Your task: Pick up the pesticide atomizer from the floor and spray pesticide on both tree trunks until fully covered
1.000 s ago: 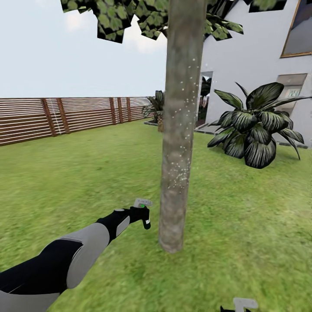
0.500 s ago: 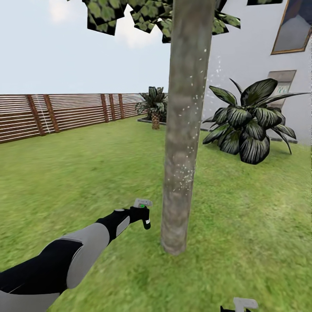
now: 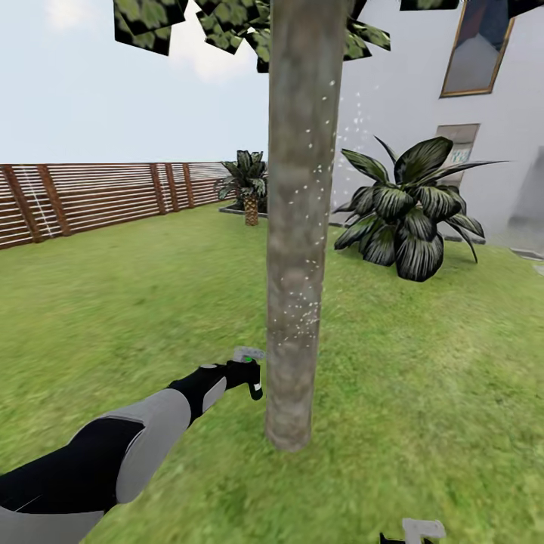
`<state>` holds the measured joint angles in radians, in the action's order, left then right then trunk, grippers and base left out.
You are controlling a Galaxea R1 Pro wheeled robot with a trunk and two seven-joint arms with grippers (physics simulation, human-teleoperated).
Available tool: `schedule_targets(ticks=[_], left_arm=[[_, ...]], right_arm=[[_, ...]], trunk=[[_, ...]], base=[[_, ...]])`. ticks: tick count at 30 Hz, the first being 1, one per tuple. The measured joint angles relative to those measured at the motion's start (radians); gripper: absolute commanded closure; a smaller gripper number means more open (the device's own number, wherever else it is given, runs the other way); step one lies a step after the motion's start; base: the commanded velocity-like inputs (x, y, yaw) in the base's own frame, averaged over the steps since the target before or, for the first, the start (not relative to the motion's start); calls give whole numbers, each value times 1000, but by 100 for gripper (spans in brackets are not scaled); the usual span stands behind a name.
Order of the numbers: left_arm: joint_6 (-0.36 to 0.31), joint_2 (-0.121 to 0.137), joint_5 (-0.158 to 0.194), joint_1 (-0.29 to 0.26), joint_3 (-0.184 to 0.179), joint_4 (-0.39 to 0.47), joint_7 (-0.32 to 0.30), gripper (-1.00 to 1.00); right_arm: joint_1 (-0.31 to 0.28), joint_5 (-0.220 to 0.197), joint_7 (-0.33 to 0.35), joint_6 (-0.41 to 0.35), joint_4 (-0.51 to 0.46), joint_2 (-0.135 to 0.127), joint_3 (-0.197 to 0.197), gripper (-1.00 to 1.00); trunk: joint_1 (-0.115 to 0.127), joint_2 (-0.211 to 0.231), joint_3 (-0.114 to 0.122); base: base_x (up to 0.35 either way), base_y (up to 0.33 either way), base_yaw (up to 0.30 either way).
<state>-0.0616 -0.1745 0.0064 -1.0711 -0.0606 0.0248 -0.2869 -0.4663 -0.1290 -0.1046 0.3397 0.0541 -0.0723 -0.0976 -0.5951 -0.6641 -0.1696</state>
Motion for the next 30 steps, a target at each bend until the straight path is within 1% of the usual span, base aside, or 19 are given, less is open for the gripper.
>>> schedule_targets(ticks=[4, 12, 17, 20, 26, 30], left_arm=[[0, 0, 0, 14, 0, 0, 0, 100], [-1, 0, 0, 18, 1, 1, 0, 100], [-1, 0, 0, 18, 1, 1, 0, 100], [-1, 0, 0, 18, 1, 1, 0, 100], [-1, 0, 0, 18, 1, 1, 0, 100], [-1, 0, 0, 18, 1, 1, 0, 100]], right_arm=[[0, 0, 0, 0, 0, 8, 0, -100], [0, 0, 0, 0, 0, 10, 0, -100], [0, 0, 1, 0, 0, 12, 1, -100], [0, 0, 0, 0, -1, 12, 0, -100], [0, 0, -1, 0, -1, 12, 0, -100], [0, 0, 0, 0, -1, 12, 0, -100]], trunk=[[0, 0, 0], [0, 0, 0], [0, 0, 0], [0, 0, 0], [0, 0, 0], [0, 0, 0]], base=[[1, 140, -226], [23, 321, -56], [92, 340, -260], [37, 125, -292], [-155, 204, -132], [-219, 268, -262]])
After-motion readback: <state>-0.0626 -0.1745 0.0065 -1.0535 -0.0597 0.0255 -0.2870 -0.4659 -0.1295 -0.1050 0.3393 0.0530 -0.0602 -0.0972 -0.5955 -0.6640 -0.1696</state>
